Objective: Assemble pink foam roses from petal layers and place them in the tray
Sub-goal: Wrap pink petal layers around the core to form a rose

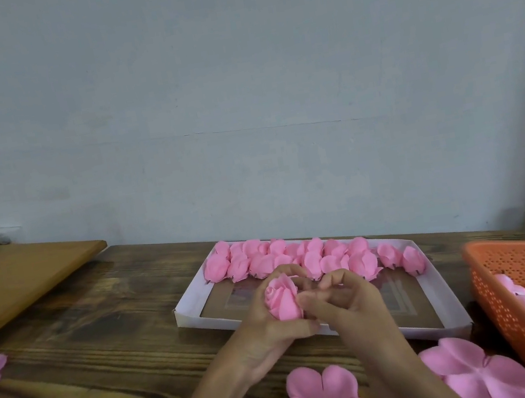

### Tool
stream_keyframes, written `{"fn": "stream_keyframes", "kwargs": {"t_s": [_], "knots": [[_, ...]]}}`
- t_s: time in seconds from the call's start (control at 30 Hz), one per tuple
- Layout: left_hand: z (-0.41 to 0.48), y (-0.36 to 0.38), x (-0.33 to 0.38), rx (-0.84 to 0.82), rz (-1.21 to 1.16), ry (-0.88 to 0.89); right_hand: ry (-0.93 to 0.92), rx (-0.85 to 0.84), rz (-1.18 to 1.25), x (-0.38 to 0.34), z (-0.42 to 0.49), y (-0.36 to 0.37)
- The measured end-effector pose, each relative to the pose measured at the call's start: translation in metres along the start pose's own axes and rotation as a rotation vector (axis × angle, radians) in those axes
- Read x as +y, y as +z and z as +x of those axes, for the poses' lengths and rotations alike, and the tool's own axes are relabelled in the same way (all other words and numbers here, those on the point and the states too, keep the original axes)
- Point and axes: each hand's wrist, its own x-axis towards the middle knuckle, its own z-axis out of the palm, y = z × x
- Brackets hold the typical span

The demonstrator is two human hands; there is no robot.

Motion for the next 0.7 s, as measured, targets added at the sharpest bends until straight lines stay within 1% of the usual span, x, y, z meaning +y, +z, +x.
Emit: {"fn": "stream_keyframes", "kwargs": {"t_s": [0.13, 0.27, 0.33, 0.43, 0.53, 0.7], "knots": [[0.004, 0.0, -0.008, 0.036, 0.027, -0.003, 0.052, -0.037, -0.024, -0.003, 0.002, -0.005], [0.008, -0.003, -0.009, 0.158, 0.052, 0.003, 0.097, -0.107, -0.094, -0.009, 0.003, -0.011], [0.008, -0.005, -0.009, 0.198, 0.053, -0.005, 0.09, -0.15, -0.101, -0.012, 0.003, -0.014], [0.007, -0.006, -0.008, 0.186, 0.044, -0.04, 0.039, -0.185, -0.114, -0.015, 0.004, -0.015], [0.006, -0.004, -0.009, 0.156, 0.046, -0.082, -0.069, -0.151, -0.118, -0.014, 0.007, -0.018], [0.005, -0.004, -0.01, 0.088, -0.065, -0.078, -0.228, -0.103, -0.296, -0.01, 0.011, -0.023]]}}
